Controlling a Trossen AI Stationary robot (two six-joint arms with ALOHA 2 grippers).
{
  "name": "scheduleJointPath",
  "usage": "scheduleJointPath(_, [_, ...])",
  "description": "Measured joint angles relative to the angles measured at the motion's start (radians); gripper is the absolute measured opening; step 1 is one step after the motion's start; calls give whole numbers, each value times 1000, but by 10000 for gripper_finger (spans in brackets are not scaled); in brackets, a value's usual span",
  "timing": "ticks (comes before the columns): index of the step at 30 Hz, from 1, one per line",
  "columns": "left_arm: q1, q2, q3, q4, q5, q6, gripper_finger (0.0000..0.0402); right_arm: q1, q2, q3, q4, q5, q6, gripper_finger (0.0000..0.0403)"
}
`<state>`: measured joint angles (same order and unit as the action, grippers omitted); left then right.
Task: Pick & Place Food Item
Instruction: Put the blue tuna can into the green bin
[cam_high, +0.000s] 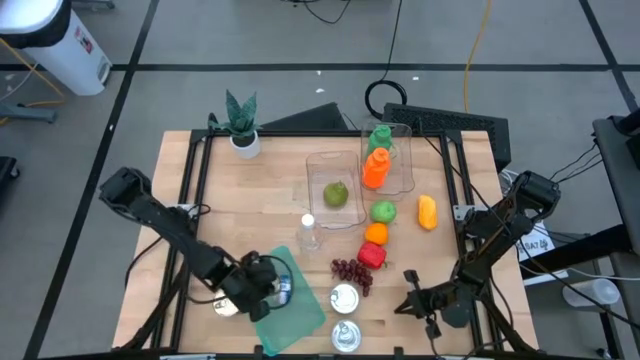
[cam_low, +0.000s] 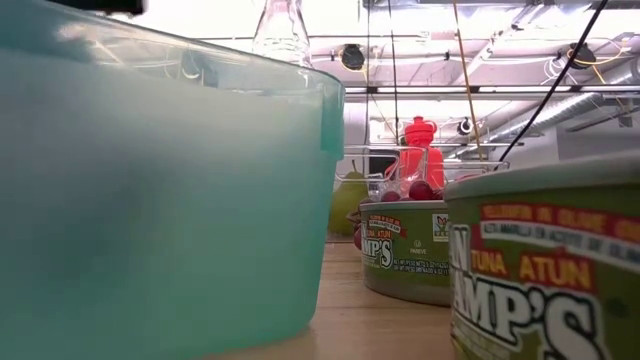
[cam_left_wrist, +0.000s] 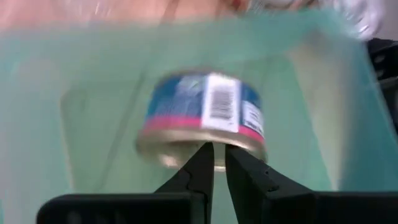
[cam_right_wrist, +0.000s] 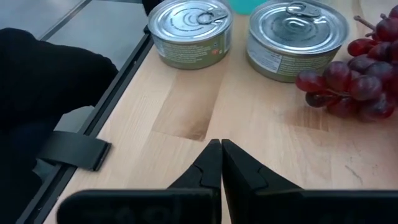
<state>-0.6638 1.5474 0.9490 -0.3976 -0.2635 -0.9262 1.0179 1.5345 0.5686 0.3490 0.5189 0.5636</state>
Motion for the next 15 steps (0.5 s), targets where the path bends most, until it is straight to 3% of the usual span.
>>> scheduleJointPath(9, [56, 152, 251, -219, 24, 147, 49, -9, 0, 0, -2, -27, -4, 0])
scheduleJointPath(15, [109, 203, 280, -266, 21, 156, 49, -9, 0, 0, -2, -27, -1, 0])
